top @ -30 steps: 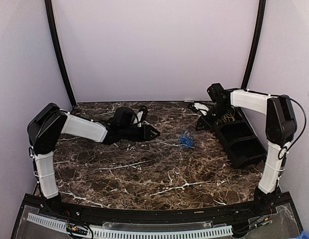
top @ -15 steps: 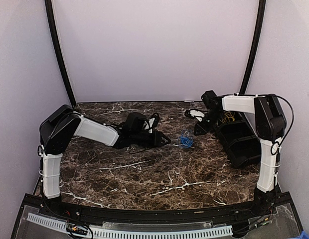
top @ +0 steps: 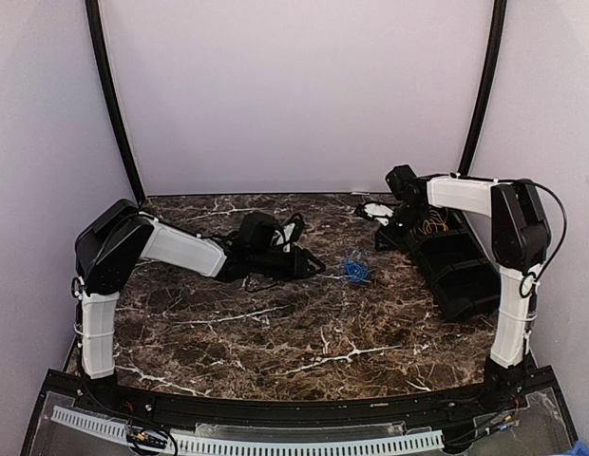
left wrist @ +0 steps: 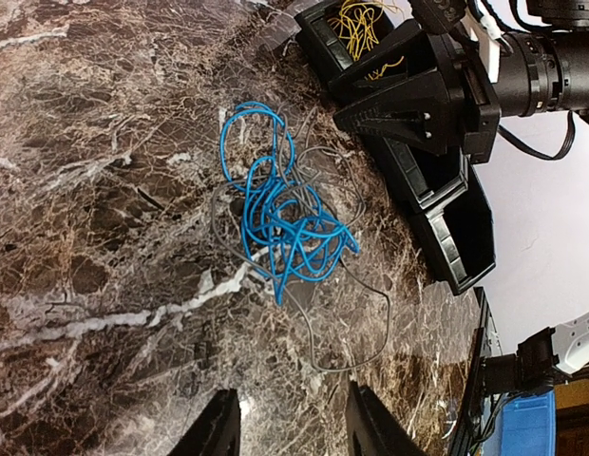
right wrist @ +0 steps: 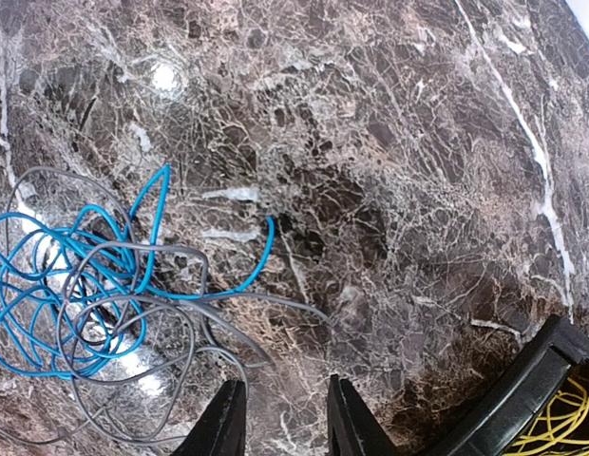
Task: Untangle the cables
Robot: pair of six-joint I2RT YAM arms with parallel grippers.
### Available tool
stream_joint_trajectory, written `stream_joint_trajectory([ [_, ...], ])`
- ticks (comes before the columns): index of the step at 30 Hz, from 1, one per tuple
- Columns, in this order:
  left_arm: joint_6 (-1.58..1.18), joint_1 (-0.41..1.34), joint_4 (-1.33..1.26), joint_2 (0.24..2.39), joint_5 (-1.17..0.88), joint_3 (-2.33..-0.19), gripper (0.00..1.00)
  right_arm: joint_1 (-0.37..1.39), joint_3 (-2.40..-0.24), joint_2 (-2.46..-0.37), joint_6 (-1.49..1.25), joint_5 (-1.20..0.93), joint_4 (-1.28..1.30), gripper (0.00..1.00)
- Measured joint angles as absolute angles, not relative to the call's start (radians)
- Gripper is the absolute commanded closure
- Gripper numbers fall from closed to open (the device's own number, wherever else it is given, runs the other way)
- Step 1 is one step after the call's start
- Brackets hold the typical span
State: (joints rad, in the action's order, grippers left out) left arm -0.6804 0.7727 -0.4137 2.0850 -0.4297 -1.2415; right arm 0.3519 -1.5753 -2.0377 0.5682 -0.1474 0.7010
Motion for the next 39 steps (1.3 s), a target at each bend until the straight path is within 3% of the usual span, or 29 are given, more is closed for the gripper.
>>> stream_joint_trajectory([
  [7,-0.681,0.773,-0.408,2.085,-0.43,-1.242,0.59,0.352,-1.599,-2.098,0.568,-0.142,0.694,0.72],
  [12,-0.68,0.772,-0.402,2.085,-0.429,-1.243,0.6,0.352,-1.608,-2.143,0.565,-0.145,0.691,0.96],
  [14,-0.68,0.772,-0.402,2.085,-0.429,-1.243,0.59,0.352,-1.608,-2.14,0.564,-0.155,0.689,1.0],
  [31,-0.477,0.81,-0.575,2.009,-0.386,-1.201,0.49,0.424,-1.674,-1.824,0.522,-0.38,0.765,1.0],
  [39,-0.334,0.874,-0.678,1.905,-0.268,-1.201,0.48,0.524,-1.789,-1.802,0.488,-0.48,0.833,1.0],
])
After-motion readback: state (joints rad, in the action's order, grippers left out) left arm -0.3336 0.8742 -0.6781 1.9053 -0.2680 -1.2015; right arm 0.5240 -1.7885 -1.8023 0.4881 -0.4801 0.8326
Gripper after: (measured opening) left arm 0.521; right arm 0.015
